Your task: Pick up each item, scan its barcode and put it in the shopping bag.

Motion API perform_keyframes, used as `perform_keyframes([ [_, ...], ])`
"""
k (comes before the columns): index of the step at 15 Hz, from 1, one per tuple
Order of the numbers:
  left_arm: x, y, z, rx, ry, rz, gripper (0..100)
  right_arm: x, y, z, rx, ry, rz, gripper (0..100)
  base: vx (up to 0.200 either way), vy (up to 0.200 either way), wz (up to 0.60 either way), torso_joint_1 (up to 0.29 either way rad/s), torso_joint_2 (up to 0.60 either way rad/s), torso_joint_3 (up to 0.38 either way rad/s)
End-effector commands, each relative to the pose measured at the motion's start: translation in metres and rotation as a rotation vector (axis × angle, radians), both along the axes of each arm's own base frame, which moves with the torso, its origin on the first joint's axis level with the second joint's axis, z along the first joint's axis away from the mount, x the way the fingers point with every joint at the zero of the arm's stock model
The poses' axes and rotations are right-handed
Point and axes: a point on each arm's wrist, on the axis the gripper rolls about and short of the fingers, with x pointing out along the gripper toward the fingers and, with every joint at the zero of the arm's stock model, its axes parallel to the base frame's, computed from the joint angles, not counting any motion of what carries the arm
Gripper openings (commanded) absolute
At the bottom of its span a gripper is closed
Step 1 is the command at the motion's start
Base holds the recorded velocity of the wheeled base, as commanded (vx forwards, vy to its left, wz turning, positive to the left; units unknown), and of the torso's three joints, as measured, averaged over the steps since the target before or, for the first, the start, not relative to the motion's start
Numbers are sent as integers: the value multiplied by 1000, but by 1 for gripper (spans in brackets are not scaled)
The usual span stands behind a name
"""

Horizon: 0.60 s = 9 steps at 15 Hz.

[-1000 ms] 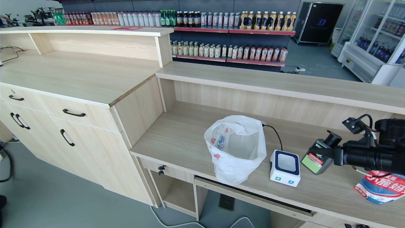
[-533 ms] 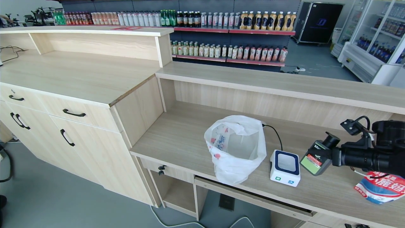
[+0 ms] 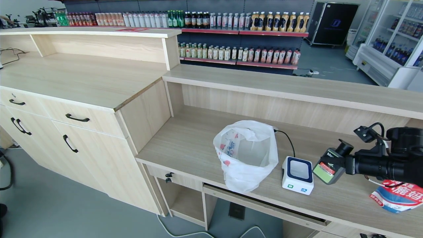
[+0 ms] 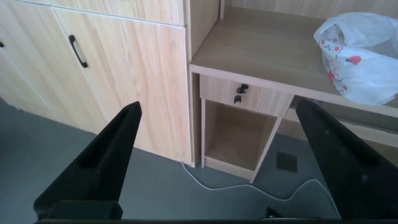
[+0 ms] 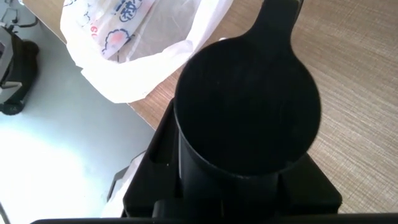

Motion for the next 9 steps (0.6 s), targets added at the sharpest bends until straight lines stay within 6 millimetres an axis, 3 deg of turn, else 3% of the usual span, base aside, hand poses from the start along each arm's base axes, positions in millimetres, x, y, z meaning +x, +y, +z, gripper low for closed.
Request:
perform_keyframes([
  [1,0,0,0,0,0,0,100,0,0,0,0,0,1,0,0,0,0,0,0,0],
  [9,0,0,0,0,0,0,100,3,1,0,10,-21,2,0,0,0,0,0,0,0],
])
